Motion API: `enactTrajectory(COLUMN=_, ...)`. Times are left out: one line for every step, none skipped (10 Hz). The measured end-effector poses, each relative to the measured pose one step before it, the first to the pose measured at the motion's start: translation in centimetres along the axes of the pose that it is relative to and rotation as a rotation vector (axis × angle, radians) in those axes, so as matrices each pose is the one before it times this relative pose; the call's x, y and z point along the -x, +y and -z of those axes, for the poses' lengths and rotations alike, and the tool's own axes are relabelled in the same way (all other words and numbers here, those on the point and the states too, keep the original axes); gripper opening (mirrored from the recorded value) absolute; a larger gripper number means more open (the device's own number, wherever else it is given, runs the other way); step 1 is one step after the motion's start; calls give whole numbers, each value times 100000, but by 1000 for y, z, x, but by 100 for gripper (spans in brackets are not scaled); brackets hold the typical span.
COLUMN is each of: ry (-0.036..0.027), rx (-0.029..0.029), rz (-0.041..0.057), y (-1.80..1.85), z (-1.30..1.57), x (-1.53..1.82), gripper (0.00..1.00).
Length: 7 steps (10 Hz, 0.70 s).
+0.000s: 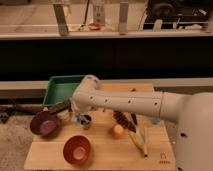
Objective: Place towel in metal cup
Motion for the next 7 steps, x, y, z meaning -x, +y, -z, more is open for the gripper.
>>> enactTrajectory(ry=-268, rx=19, rz=-507, y=299, z=24, x=147, gripper=21)
enactTrajectory(ry=-453, rx=-197, rz=-639, y=415, z=-56, x=194, gripper=31)
enactTrajectory(ry=-449, rx=-414, rz=-150, y=81, z=-80, x=143, gripper=42)
enactTrajectory(ry=-471, rx=-275, rz=-107, y=33, z=-85, x=138, gripper=52)
enactTrajectory(ry=28, rx=105, rz=-364, y=248, z=20, x=25, gripper=61)
enactTrajectory(ry=126, rx=159, rz=-450, y=265, z=135, x=13, gripper=72)
enactTrajectory(ry=-18, rx=377, rz=-400, y=203, z=92, x=35, gripper=78)
